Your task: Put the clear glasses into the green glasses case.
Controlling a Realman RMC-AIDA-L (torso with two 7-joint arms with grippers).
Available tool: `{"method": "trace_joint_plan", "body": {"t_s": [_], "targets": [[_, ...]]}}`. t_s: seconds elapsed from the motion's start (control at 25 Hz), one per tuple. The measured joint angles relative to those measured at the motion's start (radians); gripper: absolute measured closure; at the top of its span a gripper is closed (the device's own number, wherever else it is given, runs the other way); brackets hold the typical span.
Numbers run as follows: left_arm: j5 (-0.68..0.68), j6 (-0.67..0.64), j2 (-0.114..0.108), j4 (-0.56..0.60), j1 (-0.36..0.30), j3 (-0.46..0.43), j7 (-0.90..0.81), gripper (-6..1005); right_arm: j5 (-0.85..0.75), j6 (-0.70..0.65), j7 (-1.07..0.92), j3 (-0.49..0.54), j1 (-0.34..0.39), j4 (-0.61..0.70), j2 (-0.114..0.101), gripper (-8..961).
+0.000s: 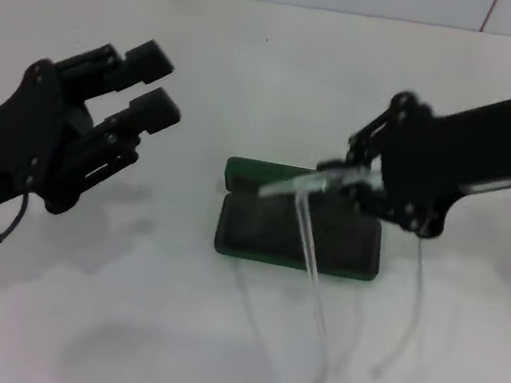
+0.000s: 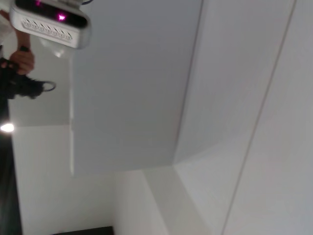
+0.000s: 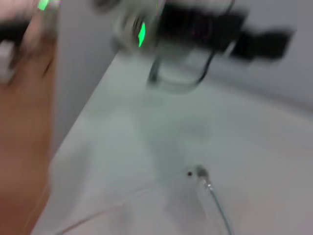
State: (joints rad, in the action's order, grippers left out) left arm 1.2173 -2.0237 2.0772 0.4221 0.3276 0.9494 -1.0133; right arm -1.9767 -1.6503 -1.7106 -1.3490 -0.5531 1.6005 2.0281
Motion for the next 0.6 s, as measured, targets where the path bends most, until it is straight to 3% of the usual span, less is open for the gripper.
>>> {"method": "trace_joint_plan", "body": {"t_s": [0.16,0.4,0.6], "targets": [[0.0,-0.004,0.006,0.029,0.01,0.003,-0.02,589,0.173,0.038,0.065,0.067,0.079,-0.032,0.0,836],[0.0,-0.005,0.008,0.036,0.028,0.026,-0.023,589,0.447,0.138,0.238,0.087,0.174,-0.213,-0.004,836],[-0.019,-0.008,0.014,0.031,0.036,0.069,-0.027,736,0.579,0.134,0.314,0.126,0.179,-0.388,-0.008,836]]}}
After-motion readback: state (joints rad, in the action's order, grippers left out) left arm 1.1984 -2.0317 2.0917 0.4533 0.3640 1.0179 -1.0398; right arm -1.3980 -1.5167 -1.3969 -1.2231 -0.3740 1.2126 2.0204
